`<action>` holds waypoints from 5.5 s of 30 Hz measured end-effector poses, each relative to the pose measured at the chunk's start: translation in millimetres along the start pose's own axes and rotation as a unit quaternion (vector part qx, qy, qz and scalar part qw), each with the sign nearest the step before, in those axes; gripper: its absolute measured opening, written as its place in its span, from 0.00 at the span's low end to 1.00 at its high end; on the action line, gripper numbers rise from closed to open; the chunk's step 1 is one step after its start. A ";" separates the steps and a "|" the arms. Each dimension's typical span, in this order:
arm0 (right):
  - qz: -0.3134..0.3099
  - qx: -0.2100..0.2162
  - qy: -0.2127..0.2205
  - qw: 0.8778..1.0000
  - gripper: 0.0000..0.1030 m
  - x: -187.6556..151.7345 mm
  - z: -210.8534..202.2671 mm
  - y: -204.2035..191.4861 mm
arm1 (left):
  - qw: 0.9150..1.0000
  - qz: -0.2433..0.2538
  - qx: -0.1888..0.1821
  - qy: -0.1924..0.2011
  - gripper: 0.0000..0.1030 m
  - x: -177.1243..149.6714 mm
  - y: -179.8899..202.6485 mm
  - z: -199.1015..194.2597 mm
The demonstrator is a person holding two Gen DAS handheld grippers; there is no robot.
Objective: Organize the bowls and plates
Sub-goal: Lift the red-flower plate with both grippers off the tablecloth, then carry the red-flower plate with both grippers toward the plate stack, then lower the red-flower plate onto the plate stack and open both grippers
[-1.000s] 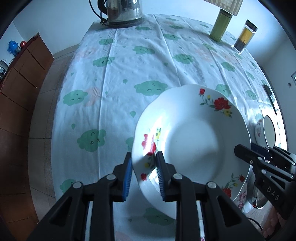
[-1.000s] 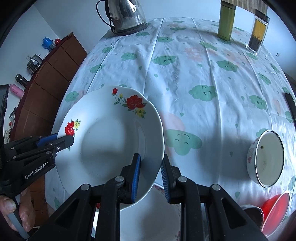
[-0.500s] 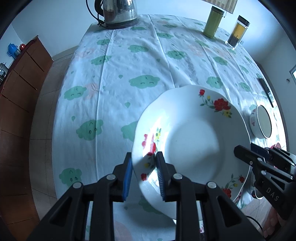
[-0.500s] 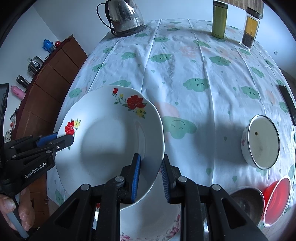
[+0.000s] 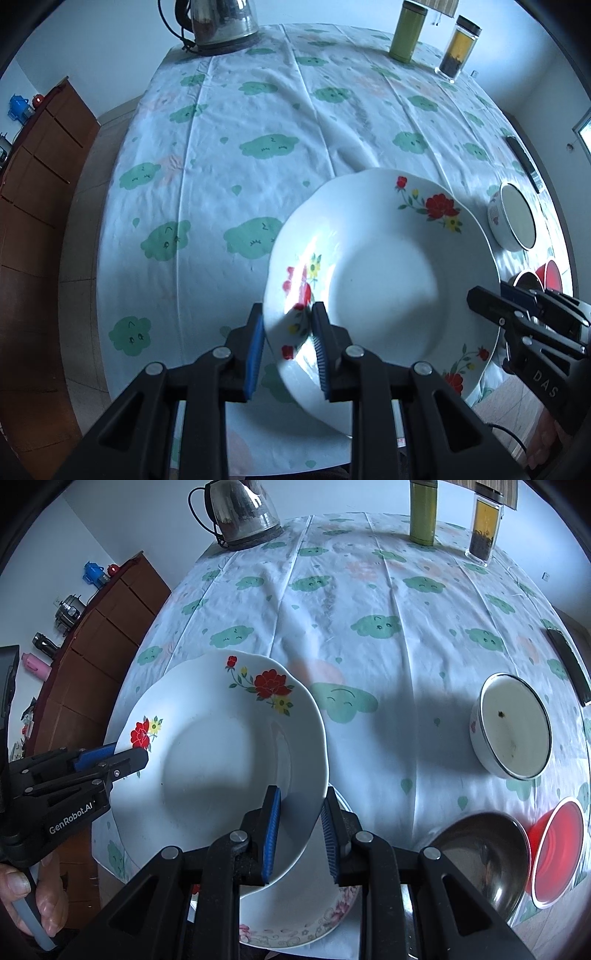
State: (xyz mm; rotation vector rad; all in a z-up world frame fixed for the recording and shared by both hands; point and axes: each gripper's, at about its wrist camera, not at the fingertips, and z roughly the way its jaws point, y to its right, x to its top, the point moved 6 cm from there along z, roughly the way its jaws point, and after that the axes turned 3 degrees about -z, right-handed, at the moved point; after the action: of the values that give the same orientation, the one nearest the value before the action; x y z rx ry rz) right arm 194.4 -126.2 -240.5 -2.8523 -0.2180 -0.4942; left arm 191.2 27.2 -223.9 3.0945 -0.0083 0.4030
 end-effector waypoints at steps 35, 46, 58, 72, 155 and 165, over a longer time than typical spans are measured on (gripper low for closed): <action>0.015 0.002 0.003 1.000 0.24 -50.9 -9.1 22.3 | 1.000 0.022 0.002 -0.011 0.22 -34.9 33.5 3.7; 0.013 0.003 -0.008 1.000 0.24 -66.6 -2.7 24.2 | 0.999 0.024 0.009 -0.022 0.22 -48.0 36.2 11.9; 0.011 0.002 -0.017 1.000 0.24 -68.9 2.4 25.6 | 0.999 0.025 0.012 -0.030 0.22 -53.0 37.9 18.0; -0.007 -0.011 -0.023 1.000 0.24 -70.2 6.9 22.9 | 0.999 0.023 0.007 -0.045 0.23 -57.4 38.1 28.3; -0.051 -0.033 0.043 0.997 0.46 -57.8 -21.5 6.6 | 1.000 0.005 0.004 -0.030 0.58 -51.3 36.0 22.4; 0.014 -0.031 0.076 0.997 0.46 -64.9 -52.8 46.4 | 0.998 0.060 -0.015 -0.019 0.58 -41.5 82.5 10.0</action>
State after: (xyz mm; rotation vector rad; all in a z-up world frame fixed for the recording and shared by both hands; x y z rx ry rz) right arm 126.1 -191.2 -224.4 -2.8567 -0.1378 -0.7195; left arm 153.0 -55.4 -242.5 3.0815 -0.2003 0.3438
